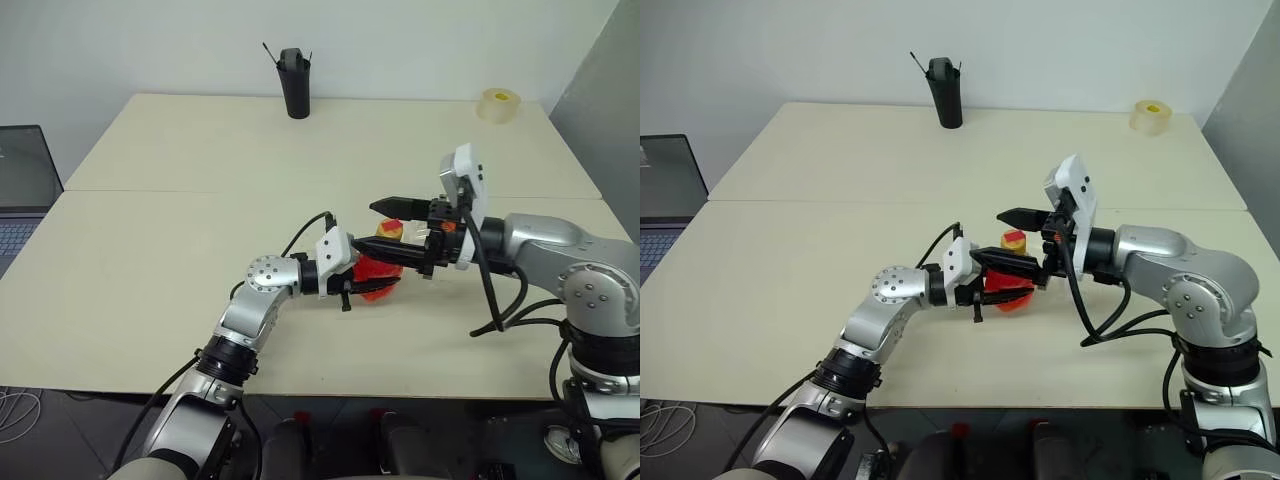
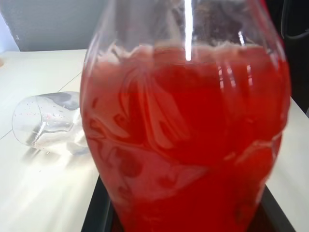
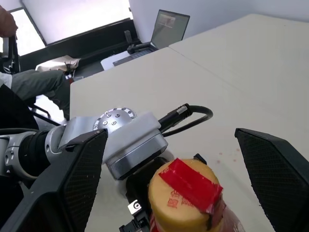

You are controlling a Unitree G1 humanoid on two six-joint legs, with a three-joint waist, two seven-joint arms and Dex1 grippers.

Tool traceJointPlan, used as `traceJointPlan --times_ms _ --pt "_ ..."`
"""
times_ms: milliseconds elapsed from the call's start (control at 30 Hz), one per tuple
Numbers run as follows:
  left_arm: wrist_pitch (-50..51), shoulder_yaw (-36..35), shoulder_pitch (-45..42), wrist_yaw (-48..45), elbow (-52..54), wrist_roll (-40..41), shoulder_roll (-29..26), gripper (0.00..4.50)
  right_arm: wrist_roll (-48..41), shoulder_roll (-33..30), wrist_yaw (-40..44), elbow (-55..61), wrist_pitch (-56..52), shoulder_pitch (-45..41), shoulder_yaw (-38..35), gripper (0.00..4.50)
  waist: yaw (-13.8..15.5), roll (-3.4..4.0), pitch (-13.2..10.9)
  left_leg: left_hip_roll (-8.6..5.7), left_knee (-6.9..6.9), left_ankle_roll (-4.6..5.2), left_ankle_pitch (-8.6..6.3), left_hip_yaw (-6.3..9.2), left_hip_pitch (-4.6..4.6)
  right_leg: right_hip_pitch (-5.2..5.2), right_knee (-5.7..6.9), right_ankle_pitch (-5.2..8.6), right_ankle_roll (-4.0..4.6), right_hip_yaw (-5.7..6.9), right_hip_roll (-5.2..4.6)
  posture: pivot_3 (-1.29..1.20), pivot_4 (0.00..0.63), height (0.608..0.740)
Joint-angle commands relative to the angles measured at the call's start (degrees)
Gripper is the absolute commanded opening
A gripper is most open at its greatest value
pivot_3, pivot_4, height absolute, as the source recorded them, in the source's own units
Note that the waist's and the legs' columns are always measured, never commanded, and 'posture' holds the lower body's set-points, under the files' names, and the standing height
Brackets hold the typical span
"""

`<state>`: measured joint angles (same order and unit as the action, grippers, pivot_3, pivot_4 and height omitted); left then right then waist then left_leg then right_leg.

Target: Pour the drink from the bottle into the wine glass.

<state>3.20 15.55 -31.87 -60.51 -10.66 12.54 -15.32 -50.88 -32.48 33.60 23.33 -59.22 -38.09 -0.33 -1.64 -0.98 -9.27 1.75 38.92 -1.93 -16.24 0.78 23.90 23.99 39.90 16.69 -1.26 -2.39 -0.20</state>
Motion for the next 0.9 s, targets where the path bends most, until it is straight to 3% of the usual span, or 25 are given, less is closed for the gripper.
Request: traceJointPlan --times_ms 33,900 --pt "-1.17 -0.45 -0.53 0.25 2.9 0.58 0.55 1.27 1.1 0.8 -0.77 -1.12 1.71 -1.46 -1.18 4.5 0.0 0.0 0.0 0.0 0.0 0.0 0.0 -0.01 0.0 0.0 0.0 0.0 0.0 0.0 0.0 0.0 0.15 0.74" --pt "-1.28 -0.22 -1.0 -0.19 2.23 0.29 0.95 1.27 -4.33 -3.7 0.93 2.38 -0.57 4.63 -6.45 4.5 0.0 0.0 0.0 0.0 0.0 0.01 0.0 0.0 0.0 0.0 0.0 0.0 0.0 -0.01 0.0 0.0 0.15 0.74"
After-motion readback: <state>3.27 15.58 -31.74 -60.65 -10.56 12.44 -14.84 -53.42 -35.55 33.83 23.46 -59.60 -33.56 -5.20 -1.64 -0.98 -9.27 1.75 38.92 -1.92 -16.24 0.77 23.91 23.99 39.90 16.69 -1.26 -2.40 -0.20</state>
